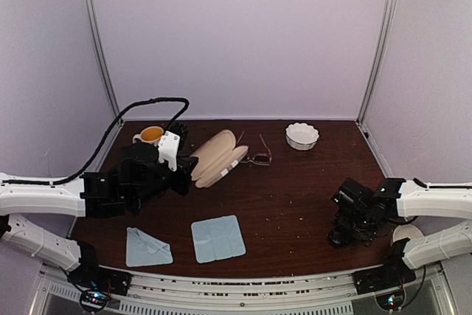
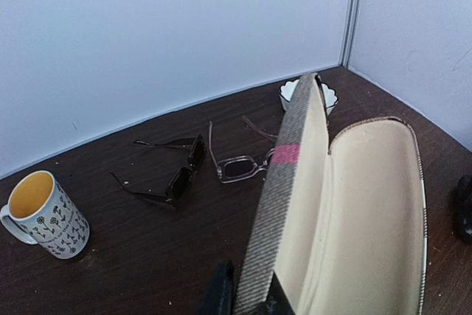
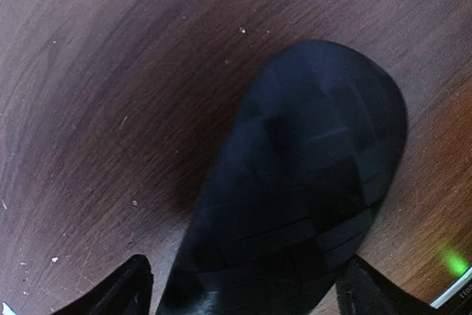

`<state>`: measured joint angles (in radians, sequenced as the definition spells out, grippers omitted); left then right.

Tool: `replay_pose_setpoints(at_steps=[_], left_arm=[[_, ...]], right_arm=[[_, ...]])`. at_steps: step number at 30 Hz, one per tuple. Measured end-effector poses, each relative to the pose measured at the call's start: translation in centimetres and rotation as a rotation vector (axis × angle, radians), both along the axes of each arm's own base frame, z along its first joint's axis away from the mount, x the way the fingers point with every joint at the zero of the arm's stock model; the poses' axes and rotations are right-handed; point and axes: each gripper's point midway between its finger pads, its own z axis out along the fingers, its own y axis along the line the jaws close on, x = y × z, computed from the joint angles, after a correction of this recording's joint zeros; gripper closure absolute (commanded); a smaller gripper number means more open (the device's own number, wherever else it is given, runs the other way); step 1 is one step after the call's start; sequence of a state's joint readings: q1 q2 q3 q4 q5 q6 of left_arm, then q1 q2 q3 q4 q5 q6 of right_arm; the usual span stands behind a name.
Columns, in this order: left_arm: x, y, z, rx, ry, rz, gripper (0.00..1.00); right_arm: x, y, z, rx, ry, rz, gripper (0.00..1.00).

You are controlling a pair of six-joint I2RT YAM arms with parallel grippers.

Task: Organize the sunglasses
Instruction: Place the sunglasses case at the center of the board, then pass from the left arm to the right

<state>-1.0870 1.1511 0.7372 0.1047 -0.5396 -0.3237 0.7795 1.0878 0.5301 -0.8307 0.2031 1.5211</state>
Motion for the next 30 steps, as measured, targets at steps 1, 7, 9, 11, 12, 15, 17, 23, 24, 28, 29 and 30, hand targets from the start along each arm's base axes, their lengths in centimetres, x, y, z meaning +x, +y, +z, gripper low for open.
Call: replay_pose_setpoints(at_steps=[1, 7, 9, 11, 12, 15, 17, 23, 24, 28, 29, 30], left_arm=[[0.0, 0.0, -0.1, 0.001, 0.001, 0.000, 1.00], [-0.2, 0.3, -1.2, 0.019, 0.014, 0.002, 1.00], [-0.2, 0.4, -1.4, 0.024, 0.017, 0.002, 1.00], [-0.2, 0.4, -1.4, 0.023, 0.017, 0.001, 1.00], [-0.2, 0.4, -1.4, 0.019, 0.017, 0.001, 1.00], [-0.3, 0.5, -1.3, 0.011, 0.017, 0.000, 1.00], [-0.4, 0.5, -1.3, 0.009, 0.020, -0.001, 1.00], [-0.4, 0.6, -1.4, 0.004, 0.022, 0.001, 1.00], [-0.4, 0.7, -1.3, 0.001, 0.022, 0.001, 1.00], [-0.4, 0.7, -1.3, -0.004, 0.024, 0.003, 1.00], [-0.4, 0.7, -1.3, -0.005, 0.025, 0.003, 1.00], [-0.4, 0.7, -1.3, -0.007, 0.026, 0.004, 1.00]], right_arm=[[0.0, 0.0, -0.2, -0.006, 0.006, 0.006, 0.24], [0.3, 0.1, -0.5, -0.048, 0.025, 0.071, 0.36], [0.5, 0.2, -0.3, -0.069, 0.033, 0.093, 0.36], [0.8, 0.2, 0.1, -0.098, 0.040, 0.123, 0.36], [1.0, 0.3, 0.5, -0.116, 0.041, 0.143, 0.36], [2.4, 1.1, 2.0, -0.154, 0.024, 0.220, 0.35], [3.6, 2.0, 3.0, -0.171, 0.005, 0.289, 0.35], [7.3, 5.6, 4.4, -0.222, -0.016, 0.494, 0.37], [7.9, 6.4, 4.3, -0.229, -0.013, 0.525, 0.37], [10.0, 9.4, 3.5, -0.248, 0.011, 0.643, 0.37], [10.4, 10.1, 3.3, -0.249, 0.013, 0.669, 0.36], [10.8, 10.8, 3.1, -0.249, 0.014, 0.696, 0.34]])
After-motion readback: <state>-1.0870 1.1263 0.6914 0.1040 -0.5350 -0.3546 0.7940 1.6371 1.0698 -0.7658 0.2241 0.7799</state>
